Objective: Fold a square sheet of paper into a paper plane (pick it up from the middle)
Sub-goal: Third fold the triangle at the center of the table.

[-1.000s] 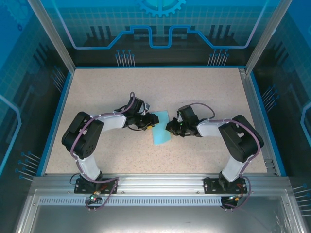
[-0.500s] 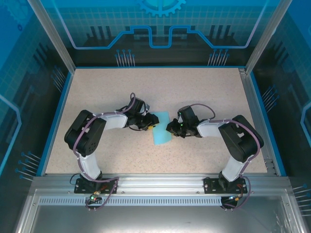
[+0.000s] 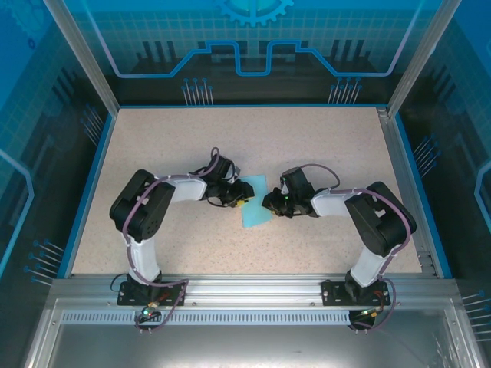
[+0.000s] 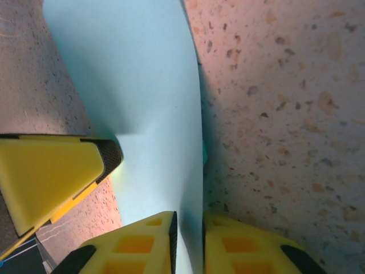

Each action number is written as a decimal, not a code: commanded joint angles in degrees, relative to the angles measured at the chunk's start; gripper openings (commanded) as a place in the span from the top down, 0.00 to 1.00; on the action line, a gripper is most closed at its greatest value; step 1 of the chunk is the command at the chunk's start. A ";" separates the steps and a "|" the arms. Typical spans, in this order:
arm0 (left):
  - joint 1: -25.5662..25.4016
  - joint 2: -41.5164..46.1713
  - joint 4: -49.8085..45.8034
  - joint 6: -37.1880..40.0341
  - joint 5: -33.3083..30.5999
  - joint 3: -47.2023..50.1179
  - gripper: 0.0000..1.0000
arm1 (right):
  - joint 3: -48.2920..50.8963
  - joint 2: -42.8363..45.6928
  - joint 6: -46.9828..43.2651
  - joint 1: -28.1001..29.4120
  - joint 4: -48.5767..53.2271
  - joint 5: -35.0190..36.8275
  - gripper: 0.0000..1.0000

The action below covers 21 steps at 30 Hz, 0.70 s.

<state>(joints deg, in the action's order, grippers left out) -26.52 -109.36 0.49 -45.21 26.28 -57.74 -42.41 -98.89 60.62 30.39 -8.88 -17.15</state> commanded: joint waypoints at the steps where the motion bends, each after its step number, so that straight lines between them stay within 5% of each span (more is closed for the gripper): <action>1: -0.37 -2.79 -5.10 5.47 -3.01 -3.45 0.63 | -1.69 1.27 -3.13 0.14 3.46 -2.00 0.78; 13: -0.39 -4.42 -12.51 20.07 -3.51 -9.05 0.63 | -7.66 -3.27 -9.05 -3.56 7.72 -8.66 0.71; 21: -0.34 -2.94 -12.03 19.49 -2.03 -9.46 0.61 | -8.95 -6.07 -7.77 -4.12 6.81 -10.71 0.78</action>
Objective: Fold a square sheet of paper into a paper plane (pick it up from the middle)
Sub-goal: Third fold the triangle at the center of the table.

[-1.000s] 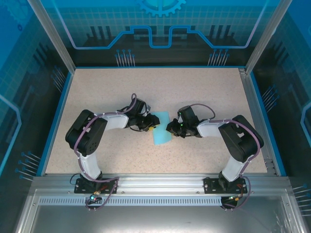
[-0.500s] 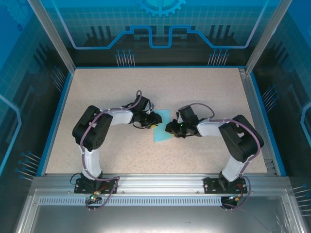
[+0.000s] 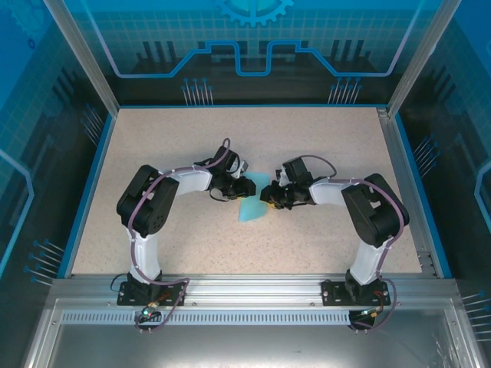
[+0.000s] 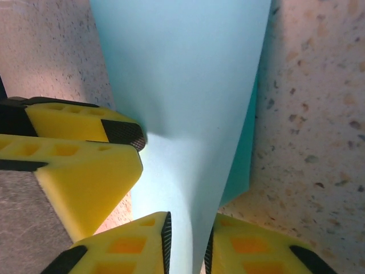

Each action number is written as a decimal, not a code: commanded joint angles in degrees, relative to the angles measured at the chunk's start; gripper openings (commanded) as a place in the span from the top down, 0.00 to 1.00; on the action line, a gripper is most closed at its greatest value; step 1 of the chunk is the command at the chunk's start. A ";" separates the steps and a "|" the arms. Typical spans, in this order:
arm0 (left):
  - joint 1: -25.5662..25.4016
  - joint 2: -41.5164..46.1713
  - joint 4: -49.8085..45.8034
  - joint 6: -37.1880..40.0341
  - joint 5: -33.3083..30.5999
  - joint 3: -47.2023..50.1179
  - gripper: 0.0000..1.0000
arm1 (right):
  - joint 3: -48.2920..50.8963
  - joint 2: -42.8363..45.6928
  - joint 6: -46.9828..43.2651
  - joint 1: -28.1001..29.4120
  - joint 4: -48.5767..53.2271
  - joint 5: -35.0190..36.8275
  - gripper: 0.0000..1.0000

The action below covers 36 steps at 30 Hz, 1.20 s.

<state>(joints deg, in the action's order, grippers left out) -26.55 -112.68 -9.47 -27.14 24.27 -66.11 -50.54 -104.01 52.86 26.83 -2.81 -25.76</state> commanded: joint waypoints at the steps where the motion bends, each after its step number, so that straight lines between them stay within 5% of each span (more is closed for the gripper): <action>1: -0.31 0.84 -1.88 1.03 -0.03 -0.83 0.60 | -0.55 -1.07 0.21 -0.55 0.53 -2.05 0.79; 14: -3.66 18.75 5.27 5.33 -2.77 12.14 0.43 | -0.25 -0.85 0.95 -0.81 0.88 -2.86 0.84; 25: -24.17 24.28 4.54 17.94 -34.20 18.64 0.40 | -1.40 -0.31 0.88 -1.35 1.84 -4.44 0.83; 36: -32.37 17.33 4.00 24.49 -45.92 15.51 0.37 | -1.49 -0.40 0.94 -1.43 1.89 -4.61 0.83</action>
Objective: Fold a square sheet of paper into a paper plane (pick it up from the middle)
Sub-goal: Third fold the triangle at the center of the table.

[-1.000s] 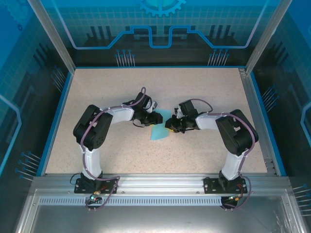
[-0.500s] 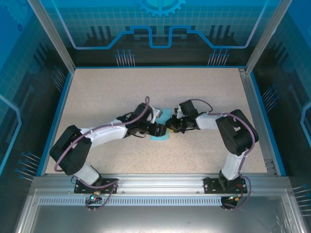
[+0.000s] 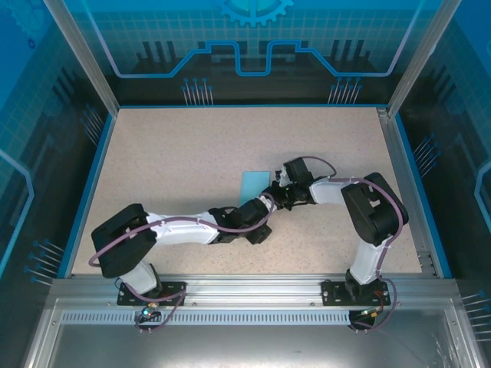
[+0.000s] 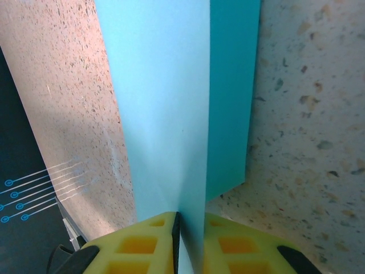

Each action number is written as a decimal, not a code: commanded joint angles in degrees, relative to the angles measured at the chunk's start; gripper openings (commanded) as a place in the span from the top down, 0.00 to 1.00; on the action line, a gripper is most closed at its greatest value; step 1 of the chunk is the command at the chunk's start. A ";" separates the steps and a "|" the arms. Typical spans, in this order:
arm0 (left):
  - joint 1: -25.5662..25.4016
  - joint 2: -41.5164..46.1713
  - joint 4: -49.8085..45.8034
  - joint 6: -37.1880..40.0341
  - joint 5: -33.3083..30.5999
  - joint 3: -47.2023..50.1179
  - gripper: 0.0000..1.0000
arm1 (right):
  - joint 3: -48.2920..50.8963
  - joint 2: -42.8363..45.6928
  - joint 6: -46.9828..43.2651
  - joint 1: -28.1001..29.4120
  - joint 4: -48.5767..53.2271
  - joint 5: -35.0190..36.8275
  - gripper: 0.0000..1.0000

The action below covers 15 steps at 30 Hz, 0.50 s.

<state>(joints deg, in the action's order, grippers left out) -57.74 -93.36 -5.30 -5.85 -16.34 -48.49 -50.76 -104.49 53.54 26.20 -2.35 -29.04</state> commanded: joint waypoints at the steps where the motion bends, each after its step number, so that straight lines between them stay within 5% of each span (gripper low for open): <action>1: -1.39 -2.70 -0.19 3.29 -6.14 -2.43 0.36 | -1.27 0.14 0.33 -0.80 1.36 -1.29 0.83; 8: -1.59 -5.77 1.86 3.33 -10.01 -3.52 0.39 | -0.68 0.51 0.34 -0.75 1.26 -1.19 0.82; 15: -1.56 -6.57 3.28 3.01 -11.83 -3.63 0.58 | -0.15 0.68 0.25 -0.96 1.46 -1.02 0.82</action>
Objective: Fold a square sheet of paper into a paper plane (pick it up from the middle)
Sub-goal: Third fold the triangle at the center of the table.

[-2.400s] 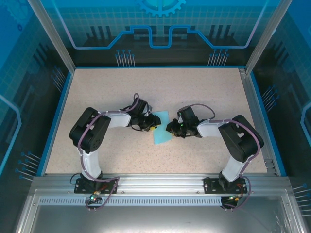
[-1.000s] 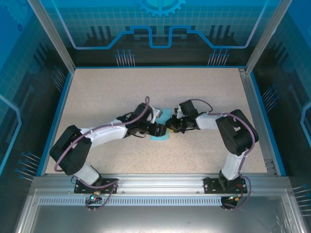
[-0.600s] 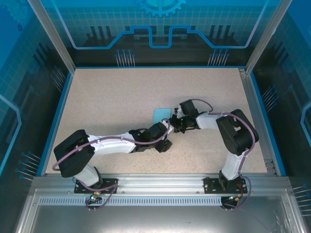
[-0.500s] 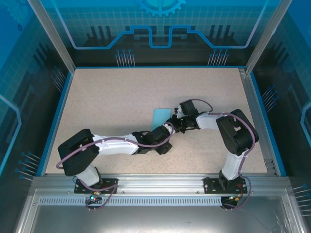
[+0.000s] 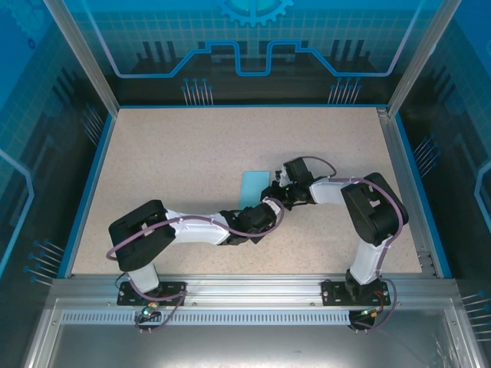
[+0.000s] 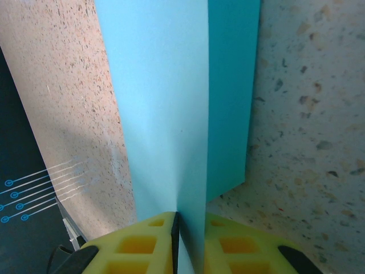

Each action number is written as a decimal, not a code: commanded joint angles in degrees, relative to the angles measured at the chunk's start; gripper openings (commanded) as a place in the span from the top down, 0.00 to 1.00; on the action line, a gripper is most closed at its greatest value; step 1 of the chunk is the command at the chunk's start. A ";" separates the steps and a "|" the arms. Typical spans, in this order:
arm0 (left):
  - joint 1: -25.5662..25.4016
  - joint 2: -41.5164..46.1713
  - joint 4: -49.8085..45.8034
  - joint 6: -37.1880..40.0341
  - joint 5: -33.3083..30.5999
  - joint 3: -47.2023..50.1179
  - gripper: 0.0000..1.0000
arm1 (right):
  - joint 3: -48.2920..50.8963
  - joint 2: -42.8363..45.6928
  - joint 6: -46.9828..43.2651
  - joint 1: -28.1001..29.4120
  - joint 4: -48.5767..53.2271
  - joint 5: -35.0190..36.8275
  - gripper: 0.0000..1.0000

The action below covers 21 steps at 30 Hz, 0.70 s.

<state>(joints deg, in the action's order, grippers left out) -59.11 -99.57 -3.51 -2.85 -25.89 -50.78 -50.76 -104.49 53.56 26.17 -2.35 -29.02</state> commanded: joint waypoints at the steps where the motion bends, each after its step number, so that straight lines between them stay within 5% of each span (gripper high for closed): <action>1: -0.21 -0.17 1.62 -0.01 -2.55 -1.23 0.65 | -0.08 0.60 0.20 -0.95 1.40 -1.02 0.82; 9: -0.13 1.13 1.68 -0.13 -3.73 -0.94 0.98 | 0.05 1.13 -0.10 -1.67 1.34 -1.12 0.82; 16: 0.84 1.78 0.39 -1.36 -1.46 -1.95 1.00 | 1.63 2.17 -0.66 -2.33 2.00 -1.00 0.82; 21: 3.32 4.12 -1.19 -2.93 5.73 -2.05 1.00 | 2.15 3.79 -1.70 -3.35 3.38 -0.39 0.75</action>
<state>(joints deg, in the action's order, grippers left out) -57.39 -98.56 -3.05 -3.57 -25.12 -51.05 -49.47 -103.37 53.21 24.32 -1.30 -28.97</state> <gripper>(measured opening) 0.056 0.242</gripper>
